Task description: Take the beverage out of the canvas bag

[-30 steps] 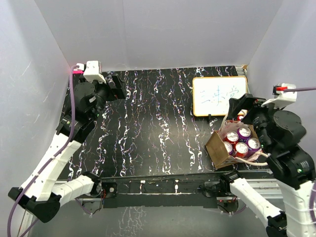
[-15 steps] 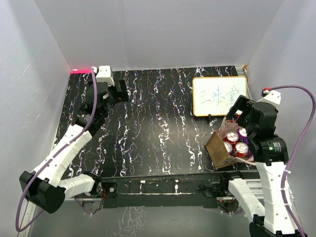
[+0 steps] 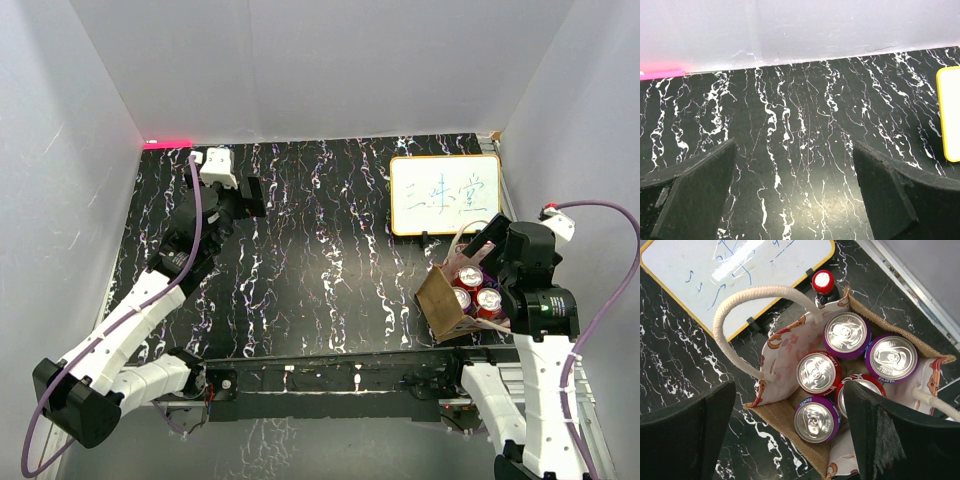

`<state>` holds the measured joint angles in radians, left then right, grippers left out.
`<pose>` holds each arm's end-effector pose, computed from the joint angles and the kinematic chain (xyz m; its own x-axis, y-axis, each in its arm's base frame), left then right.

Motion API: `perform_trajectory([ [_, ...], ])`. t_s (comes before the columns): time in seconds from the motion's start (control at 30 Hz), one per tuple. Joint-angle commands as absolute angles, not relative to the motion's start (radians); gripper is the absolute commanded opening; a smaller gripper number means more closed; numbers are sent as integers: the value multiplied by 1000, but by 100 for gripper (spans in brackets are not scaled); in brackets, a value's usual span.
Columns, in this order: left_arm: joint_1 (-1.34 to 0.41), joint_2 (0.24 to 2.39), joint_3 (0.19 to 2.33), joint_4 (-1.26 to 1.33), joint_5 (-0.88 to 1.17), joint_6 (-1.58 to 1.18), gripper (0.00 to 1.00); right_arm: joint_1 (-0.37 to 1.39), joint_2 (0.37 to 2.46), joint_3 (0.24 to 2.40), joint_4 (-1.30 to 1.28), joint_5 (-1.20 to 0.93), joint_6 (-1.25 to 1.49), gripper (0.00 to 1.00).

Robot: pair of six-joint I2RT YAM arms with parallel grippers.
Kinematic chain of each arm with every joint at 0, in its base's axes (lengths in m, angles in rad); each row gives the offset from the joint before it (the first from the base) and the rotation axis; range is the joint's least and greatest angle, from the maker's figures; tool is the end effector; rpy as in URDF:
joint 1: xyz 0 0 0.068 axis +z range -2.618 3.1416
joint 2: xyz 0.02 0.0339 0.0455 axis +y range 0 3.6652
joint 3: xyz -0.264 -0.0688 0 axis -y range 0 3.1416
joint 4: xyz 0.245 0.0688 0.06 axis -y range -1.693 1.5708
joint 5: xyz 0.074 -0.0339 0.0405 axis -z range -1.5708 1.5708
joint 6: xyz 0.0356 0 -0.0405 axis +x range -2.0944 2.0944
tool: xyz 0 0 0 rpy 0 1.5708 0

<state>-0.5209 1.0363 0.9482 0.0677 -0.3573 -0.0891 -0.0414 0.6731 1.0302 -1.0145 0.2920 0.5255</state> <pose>0.2163 -0.1097 0.3767 -0.0321 -0.0777 -0.9965 0.1607 0.9836 -0.0819 0.1072 -0.0147 0.3539 -0.3941 0.4971 -0.7730 0.5375 0.8069 0.2449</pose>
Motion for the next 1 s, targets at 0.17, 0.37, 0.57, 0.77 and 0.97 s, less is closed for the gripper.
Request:
perform_trajectory([
  [0.17, -541, 1004, 934, 153, -377, -65, 97, -49, 758, 1037, -1126, 287, 746, 90],
  [0.37, -545, 1015, 931, 159, -375, -69, 97, -50, 797, 1034, -1144, 236, 796, 91],
  [0.57, -550, 1019, 928, 166, -386, -62, 97, -50, 858, 995, -1115, 304, 763, 84],
  [0.77, -555, 1017, 924, 172, -394, -57, 97, -51, 921, 977, -1076, 341, 763, 71],
  [0.97, -559, 1014, 921, 176, -402, -50, 97, -51, 961, 964, -1059, 277, 831, 72],
])
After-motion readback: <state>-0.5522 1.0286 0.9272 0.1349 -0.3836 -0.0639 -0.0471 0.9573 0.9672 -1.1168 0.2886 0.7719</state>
